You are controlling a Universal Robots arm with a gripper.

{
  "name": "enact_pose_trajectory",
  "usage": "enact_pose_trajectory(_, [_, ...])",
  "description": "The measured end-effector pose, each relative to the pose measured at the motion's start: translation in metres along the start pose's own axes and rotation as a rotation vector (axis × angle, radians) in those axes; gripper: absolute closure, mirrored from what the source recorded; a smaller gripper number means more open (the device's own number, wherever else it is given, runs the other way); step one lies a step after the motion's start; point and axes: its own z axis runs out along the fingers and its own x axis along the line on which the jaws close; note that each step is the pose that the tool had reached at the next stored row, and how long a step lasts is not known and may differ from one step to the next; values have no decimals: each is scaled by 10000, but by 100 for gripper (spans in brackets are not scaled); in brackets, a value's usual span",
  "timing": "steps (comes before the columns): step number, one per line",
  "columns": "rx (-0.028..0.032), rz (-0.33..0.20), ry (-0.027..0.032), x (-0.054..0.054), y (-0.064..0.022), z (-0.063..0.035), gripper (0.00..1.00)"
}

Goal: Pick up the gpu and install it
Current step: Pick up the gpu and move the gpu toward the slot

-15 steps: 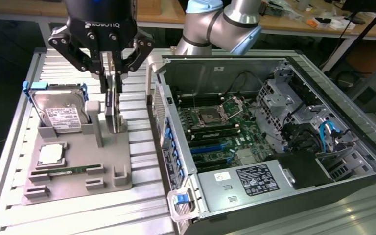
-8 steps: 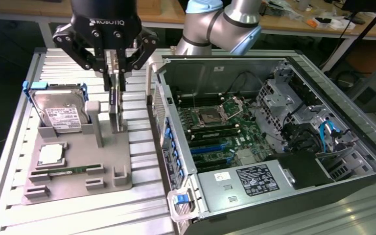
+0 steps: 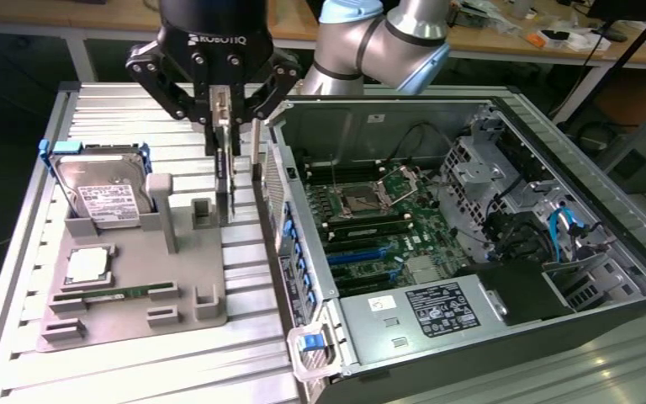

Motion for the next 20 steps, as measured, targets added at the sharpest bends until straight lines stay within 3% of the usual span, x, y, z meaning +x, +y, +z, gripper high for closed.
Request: enact_pose_trajectory(20, [17,-3,92,-628,43,16,73])
